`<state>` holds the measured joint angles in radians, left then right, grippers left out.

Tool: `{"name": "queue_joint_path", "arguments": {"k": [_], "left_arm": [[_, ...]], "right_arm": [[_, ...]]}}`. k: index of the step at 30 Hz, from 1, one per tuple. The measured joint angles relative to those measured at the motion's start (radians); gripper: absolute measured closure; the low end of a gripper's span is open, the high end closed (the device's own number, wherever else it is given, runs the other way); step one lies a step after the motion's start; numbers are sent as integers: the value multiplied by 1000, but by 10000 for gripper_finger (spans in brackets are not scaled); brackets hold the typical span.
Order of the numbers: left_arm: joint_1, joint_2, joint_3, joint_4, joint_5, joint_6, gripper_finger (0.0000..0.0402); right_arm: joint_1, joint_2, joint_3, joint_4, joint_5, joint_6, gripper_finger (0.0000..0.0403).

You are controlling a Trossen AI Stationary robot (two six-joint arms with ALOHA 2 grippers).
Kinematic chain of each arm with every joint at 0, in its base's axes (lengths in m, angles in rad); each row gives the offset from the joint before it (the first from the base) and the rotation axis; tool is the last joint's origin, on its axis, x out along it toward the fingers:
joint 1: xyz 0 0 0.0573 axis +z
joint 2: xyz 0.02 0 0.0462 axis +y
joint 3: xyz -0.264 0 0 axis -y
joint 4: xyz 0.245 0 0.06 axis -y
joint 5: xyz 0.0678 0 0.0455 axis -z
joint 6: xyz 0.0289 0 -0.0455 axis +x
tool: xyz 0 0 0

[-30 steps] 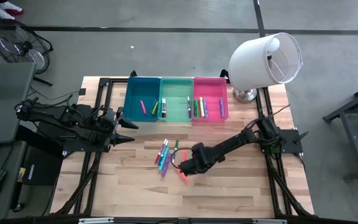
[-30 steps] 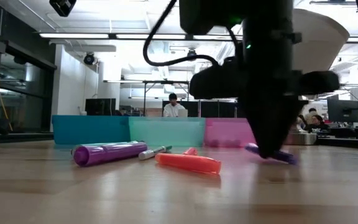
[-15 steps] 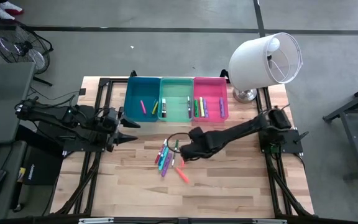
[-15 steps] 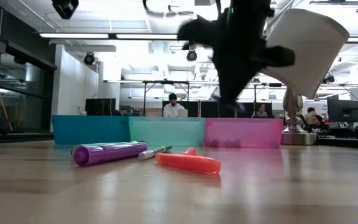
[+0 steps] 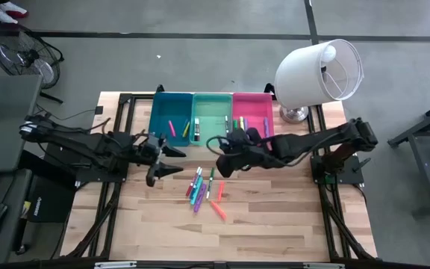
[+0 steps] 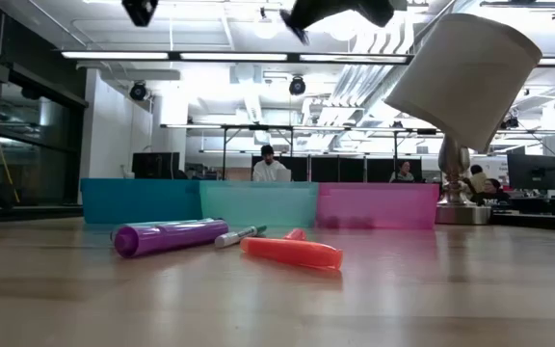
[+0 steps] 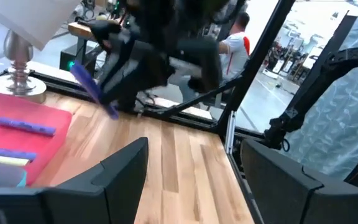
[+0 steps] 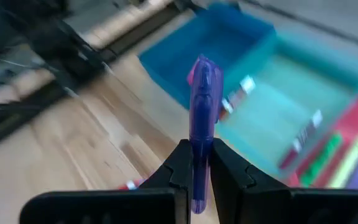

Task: Pick & Place Markers
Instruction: Put the purple pen into the blue bin

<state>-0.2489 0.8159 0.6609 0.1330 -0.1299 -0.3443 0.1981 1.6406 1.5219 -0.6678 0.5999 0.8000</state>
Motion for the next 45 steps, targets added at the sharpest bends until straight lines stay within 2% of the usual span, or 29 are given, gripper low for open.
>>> {"name": "queue_joint_path", "arguments": {"k": [5, 8, 14, 19, 22, 26, 33, 40, 45], "left_arm": [[0, 90, 0, 162, -20, 3, 149], [0, 144, 0, 258, -57, 10, 149], [0, 204, 0, 388, -150, 73, 149], [0, 215, 0, 399, -260, 86, 149], [1, 214, 0, 411, -285, 95, 149], [31, 230, 1, 450, -261, 118, 149], [81, 276, 29, 472, -138, 86, 149], [79, 370, 108, 463, -84, 100, 149], [79, 417, 150, 442, -81, 104, 150]], "right_arm": [[-1, -42, 0, 162, -11, -215, 376], [0, -45, 0, 229, -61, -288, 376], [4, -43, 0, 246, -120, -323, 376], [12, -43, 0, 262, -145, -357, 376], [12, -43, 0, 277, -187, -372, 376], [12, -43, 0, 292, -200, -395, 376], [12, -43, 0, 303, -215, -417, 377], [11, -43, 1, 309, -215, -424, 377], [11, -43, 1, 310, -214, -424, 377]]}}
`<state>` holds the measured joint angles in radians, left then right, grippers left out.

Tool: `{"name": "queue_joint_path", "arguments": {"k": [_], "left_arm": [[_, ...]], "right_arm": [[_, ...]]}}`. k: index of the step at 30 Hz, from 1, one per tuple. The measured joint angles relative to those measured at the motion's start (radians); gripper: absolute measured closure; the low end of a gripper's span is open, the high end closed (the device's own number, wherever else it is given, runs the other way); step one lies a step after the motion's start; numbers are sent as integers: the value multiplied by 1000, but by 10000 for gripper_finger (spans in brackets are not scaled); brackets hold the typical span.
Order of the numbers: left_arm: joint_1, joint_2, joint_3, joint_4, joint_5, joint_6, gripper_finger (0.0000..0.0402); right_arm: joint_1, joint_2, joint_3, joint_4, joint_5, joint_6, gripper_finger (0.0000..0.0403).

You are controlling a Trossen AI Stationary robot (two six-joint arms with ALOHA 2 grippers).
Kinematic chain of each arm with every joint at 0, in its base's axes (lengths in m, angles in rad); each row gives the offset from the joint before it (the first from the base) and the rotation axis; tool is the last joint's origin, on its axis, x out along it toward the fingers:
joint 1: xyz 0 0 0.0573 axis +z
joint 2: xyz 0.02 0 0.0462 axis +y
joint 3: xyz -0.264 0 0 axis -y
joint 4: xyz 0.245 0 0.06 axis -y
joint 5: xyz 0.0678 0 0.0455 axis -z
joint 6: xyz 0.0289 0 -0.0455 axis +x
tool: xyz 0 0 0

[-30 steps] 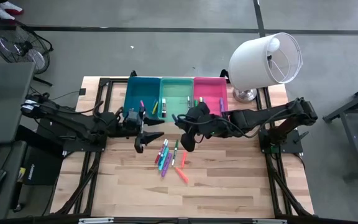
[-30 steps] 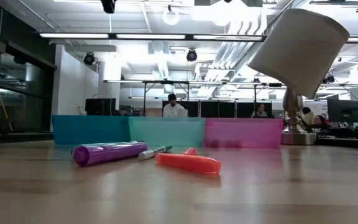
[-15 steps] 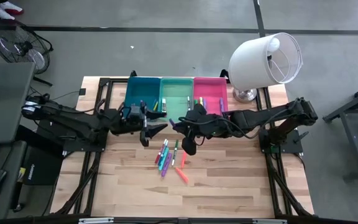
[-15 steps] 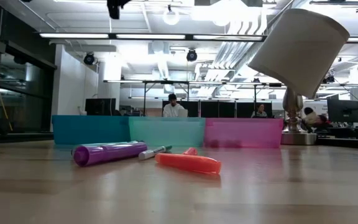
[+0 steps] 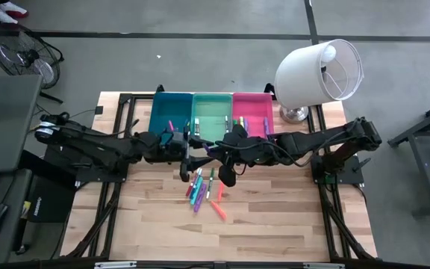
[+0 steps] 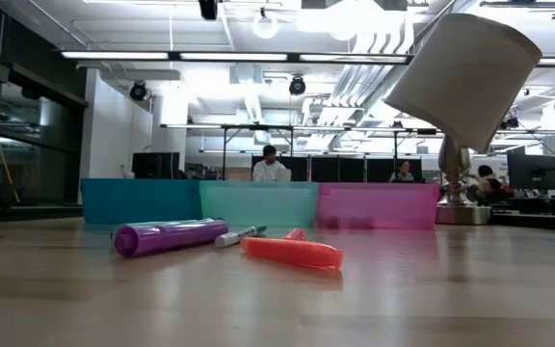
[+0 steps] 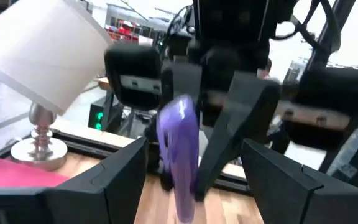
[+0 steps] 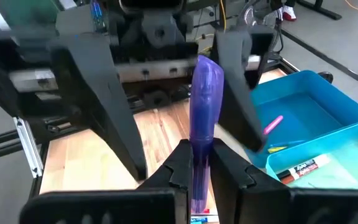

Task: Pick & Place Markers
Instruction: Put the purple pen into the blue bin

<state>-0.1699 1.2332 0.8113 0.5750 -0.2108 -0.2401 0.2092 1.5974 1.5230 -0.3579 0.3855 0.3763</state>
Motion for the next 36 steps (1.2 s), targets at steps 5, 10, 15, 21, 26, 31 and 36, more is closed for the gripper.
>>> {"name": "queue_joint_path", "arguments": {"k": [5, 10, 15, 21, 26, 31, 36], "left_arm": [[0, 9, 22, -19, 0, 0, 150], [0, 6, 31, -15, -11, 10, 150], [0, 7, 30, -17, -12, 8, 181], [0, 7, 30, -26, -15, 0, 270], [1, 7, 30, -27, -19, -3, 355], [0, 7, 29, -27, -16, 3, 354], [0, 7, 29, -31, -16, 4, 354]], "right_arm": [[0, 0, 0, -7, 0, 1, 377], [0, 0, 0, -18, 0, 3, 377], [0, 0, 0, -20, -3, 3, 377], [0, 0, 0, -20, -7, 0, 377], [0, 0, 0, -20, -15, -12, 377], [0, 0, 0, -20, -17, -22, 377], [0, 0, 0, -21, -16, -22, 377]]}}
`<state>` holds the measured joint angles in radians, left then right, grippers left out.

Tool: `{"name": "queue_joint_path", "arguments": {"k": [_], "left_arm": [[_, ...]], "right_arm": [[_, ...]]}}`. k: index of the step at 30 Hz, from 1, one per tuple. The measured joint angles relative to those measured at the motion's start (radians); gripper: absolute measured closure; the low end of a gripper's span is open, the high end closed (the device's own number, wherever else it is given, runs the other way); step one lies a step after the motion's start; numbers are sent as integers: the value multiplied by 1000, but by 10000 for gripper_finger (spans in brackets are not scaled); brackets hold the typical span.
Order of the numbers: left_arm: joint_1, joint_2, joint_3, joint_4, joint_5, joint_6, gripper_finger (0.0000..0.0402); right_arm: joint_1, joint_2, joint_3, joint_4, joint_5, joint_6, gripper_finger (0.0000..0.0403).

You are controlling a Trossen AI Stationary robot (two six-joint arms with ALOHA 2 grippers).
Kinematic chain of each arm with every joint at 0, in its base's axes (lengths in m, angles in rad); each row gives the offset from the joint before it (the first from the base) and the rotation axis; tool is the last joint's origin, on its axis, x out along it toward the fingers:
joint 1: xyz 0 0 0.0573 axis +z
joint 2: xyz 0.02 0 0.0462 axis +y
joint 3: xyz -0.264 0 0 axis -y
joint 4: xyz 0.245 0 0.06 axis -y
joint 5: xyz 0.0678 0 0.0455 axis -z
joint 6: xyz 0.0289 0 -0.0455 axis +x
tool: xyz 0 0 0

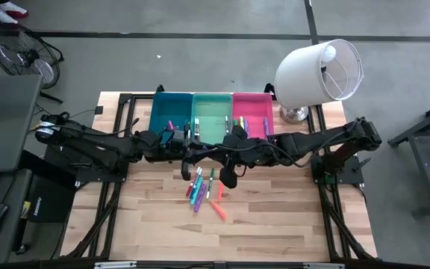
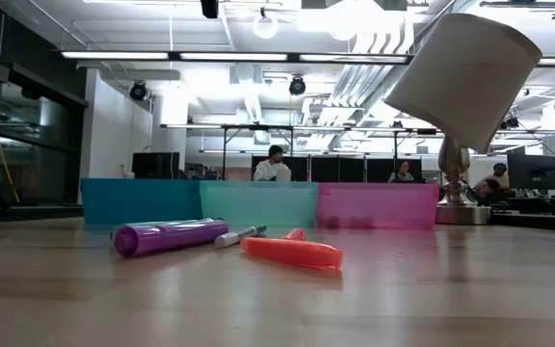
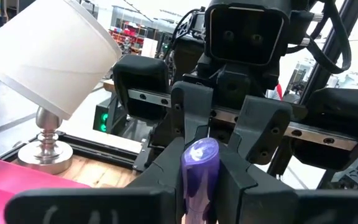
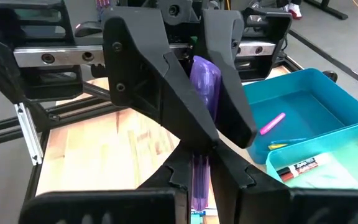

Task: Pick & Place Markers
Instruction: Put the purple pen into the blue bin

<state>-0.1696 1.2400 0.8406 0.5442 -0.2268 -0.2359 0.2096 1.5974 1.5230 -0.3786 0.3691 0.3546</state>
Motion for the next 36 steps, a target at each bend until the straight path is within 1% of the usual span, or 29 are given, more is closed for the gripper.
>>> {"name": "queue_joint_path", "arguments": {"k": [14, 20, 23, 27, 36], "left_arm": [[0, 0, 0, 0, 0, 3, 354], [0, 0, -1, -3, -4, 8, 354], [0, 0, -1, -3, -4, 8, 354], [0, 0, -1, -3, -5, 23, 354], [0, 0, -1, -1, -19, 23, 354]], "right_arm": [[0, 0, 0, 0, 1, 0, 375], [0, 0, 0, 2, 6, 8, 322], [0, 0, 0, 1, 6, 12, 305], [0, 0, 0, 0, 1, 30, 294], [0, 0, 0, -62, -62, 56, 288]]}}
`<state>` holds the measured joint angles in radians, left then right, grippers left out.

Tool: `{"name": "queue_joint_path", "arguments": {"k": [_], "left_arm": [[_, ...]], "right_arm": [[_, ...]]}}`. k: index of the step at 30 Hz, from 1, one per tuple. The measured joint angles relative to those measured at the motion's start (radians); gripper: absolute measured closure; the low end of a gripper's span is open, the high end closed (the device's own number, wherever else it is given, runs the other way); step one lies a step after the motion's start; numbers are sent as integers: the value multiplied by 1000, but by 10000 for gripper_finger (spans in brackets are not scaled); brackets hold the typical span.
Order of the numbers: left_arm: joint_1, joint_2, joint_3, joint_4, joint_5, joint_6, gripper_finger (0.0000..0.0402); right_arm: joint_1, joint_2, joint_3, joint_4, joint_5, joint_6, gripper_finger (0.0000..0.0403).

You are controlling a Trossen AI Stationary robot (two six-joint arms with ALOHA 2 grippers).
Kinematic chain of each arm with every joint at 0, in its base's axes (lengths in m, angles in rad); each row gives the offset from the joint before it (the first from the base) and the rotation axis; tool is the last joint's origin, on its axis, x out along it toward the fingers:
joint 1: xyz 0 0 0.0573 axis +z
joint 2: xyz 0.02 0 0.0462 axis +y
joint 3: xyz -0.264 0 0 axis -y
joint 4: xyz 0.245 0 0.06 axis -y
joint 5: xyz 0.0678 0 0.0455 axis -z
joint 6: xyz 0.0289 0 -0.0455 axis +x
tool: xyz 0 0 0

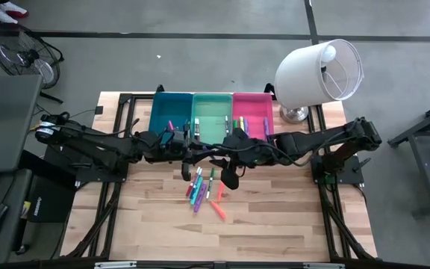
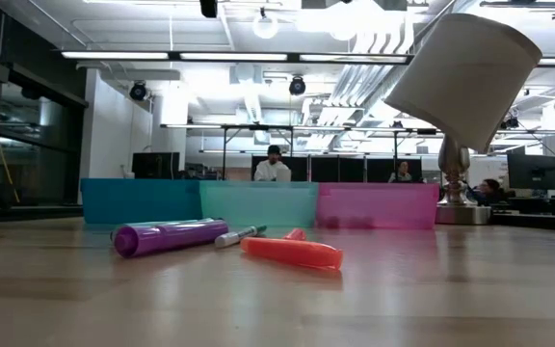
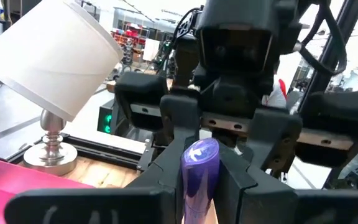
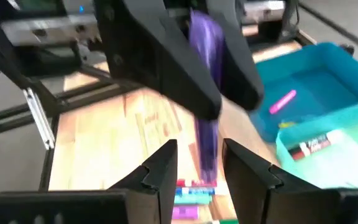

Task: Pick & Place Markers
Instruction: Put the purple pen into the blue bin

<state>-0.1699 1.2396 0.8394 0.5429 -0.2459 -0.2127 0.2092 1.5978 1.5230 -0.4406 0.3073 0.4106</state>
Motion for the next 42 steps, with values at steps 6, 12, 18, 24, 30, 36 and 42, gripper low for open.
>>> {"name": "queue_joint_path", "arguments": {"k": [6, 12, 18, 24, 30, 36, 42], "left_arm": [[0, 0, 0, -1, -46, 32, 354], [29, 0, 0, -29, -71, 30, 354], [98, -40, 0, -113, -75, 26, 354], [222, -100, 0, -307, -87, 0, 354], [420, -126, 0, -550, -63, -108, 354], [650, -98, 0, -770, 28, -215, 354], [851, -29, 0, -835, 209, -241, 354]], "right_arm": [[0, 0, 0, -131, 36, 63, 268], [0, 0, 0, -280, 98, 144, 231], [0, 0, 0, -499, 210, 298, 201], [-15, 0, 0, -757, 285, 501, 194], [-59, 0, 0, -822, 287, 533, 194], [-124, 0, 0, -832, 280, 532, 194], [-194, 0, 0, -844, 240, 505, 194]]}}
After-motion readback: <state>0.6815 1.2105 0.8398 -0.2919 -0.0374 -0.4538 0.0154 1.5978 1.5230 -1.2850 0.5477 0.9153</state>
